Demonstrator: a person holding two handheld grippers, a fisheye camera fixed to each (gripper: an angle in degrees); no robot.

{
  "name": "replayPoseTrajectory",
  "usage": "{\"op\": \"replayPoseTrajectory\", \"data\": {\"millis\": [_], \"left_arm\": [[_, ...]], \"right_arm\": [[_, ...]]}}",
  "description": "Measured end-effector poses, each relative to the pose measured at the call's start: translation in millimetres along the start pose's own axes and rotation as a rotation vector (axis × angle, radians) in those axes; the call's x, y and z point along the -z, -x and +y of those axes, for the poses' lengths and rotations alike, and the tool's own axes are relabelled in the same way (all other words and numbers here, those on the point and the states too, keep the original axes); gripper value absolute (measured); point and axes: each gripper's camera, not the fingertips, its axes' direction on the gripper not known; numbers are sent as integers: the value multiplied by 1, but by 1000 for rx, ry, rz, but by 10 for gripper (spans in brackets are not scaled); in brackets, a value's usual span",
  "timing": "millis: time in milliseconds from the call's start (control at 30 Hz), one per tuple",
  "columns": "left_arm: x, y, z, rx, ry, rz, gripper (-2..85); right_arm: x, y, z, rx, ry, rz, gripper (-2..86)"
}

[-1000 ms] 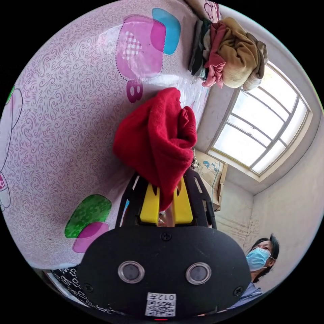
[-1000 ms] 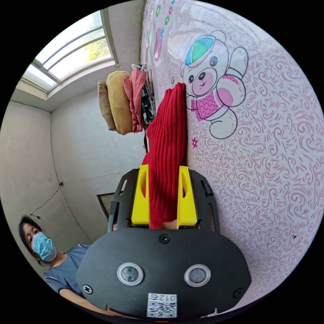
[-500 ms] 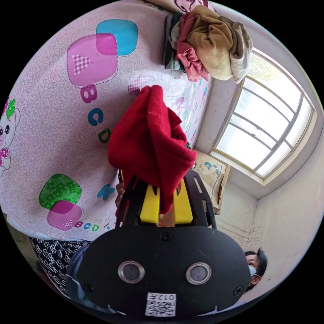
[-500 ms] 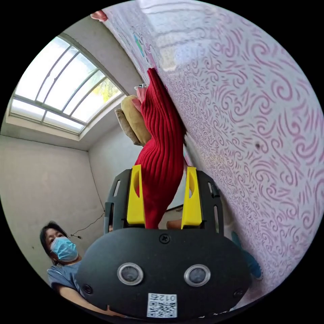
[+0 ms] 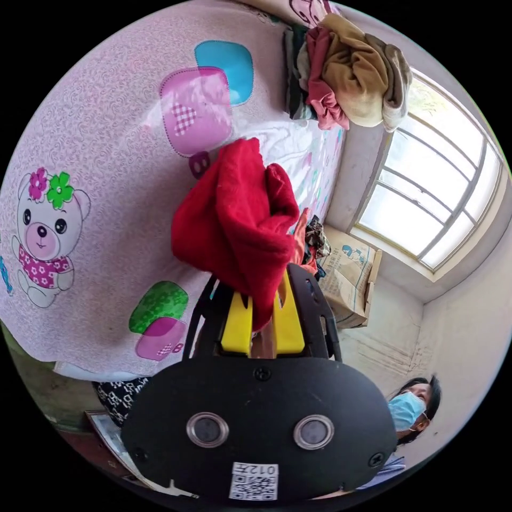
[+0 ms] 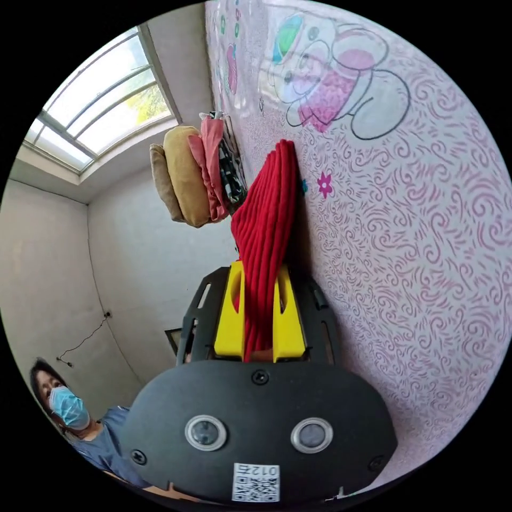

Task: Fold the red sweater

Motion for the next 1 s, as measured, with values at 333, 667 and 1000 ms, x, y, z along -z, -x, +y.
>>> {"op": "replayPoseTrajectory", "data": {"millis": [333, 667, 1000], "left_arm": [[39, -129, 18, -417, -74, -193, 86], [202, -373, -79, -820, -361, -62, 86], [196, -295, -273, -291, -362, 191, 89]], "right_arm": [[-103, 227, -29, 565, 36, 282, 44], [-251, 541, -207, 969, -65, 208, 50], [-427, 509, -364, 747, -117, 491, 62]]}}
